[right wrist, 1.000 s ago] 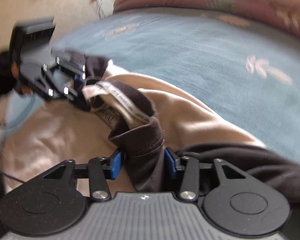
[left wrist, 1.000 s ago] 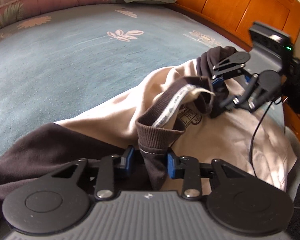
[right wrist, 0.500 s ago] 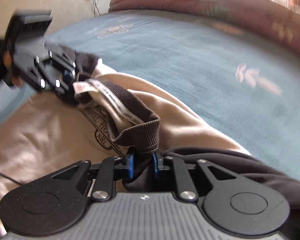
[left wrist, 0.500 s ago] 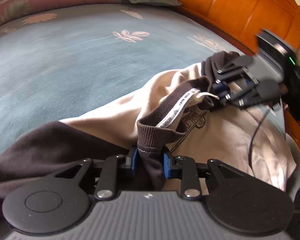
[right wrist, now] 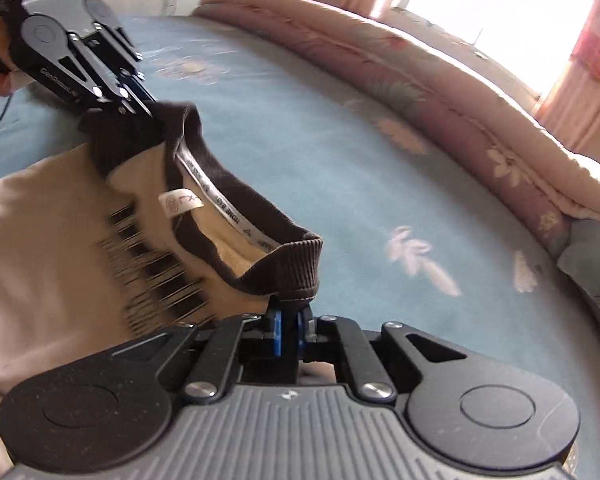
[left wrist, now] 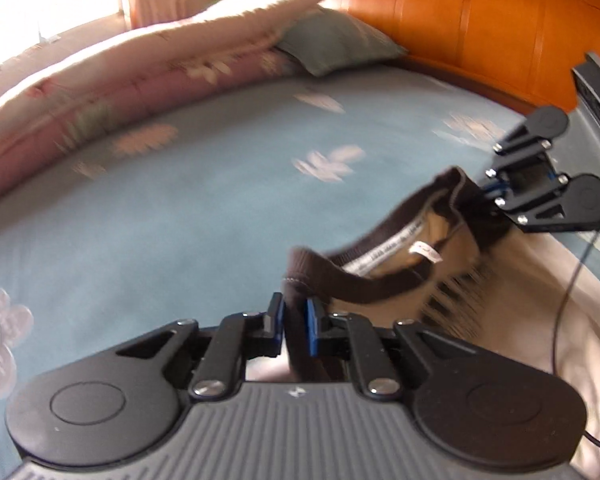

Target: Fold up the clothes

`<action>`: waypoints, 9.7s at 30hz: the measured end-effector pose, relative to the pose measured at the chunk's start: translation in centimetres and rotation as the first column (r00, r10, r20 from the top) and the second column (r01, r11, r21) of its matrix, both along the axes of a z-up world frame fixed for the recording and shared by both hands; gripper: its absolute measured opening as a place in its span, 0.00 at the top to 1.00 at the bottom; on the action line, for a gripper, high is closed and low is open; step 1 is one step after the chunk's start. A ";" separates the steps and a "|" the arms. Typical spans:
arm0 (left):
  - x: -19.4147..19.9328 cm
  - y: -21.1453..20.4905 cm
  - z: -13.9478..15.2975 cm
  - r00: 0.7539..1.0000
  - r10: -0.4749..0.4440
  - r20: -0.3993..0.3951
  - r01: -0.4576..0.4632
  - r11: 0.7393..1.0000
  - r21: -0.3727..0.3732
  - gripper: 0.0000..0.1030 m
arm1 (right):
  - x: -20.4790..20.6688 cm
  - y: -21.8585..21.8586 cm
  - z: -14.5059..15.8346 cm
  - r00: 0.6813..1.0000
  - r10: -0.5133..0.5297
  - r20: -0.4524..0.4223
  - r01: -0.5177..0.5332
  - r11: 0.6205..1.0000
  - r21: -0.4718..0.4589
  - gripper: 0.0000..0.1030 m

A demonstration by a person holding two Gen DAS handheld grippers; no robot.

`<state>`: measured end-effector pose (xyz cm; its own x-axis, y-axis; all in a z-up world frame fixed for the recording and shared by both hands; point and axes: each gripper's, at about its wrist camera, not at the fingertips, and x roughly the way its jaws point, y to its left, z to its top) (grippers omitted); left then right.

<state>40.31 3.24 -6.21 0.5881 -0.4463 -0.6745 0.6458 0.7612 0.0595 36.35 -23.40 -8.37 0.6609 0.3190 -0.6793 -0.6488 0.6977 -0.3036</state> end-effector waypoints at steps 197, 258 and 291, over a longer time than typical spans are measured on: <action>-7.9 -14.1 -4.7 0.950 0.186 -0.250 -0.220 0.968 -0.118 0.27 | 9.2 -21.9 -2.8 0.959 -0.113 -0.261 0.174 0.959 0.224 0.75; 2.0 -5.0 -6.6 0.893 0.402 -0.204 -0.414 0.910 -0.016 0.12 | 17.4 -16.2 -5.0 0.827 -0.485 -0.285 0.544 0.818 0.187 0.31; 16.3 1.9 -6.4 0.830 0.501 -0.248 -0.515 0.857 0.009 0.08 | 21.1 -6.8 -4.1 0.655 -0.646 -0.391 0.734 0.668 0.125 0.00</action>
<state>56.65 5.11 -12.65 0.5711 -0.1689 -0.8033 0.1570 0.9830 -0.0951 57.47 -30.15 -12.48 0.5441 0.0366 -0.8382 0.0319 0.9974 0.0642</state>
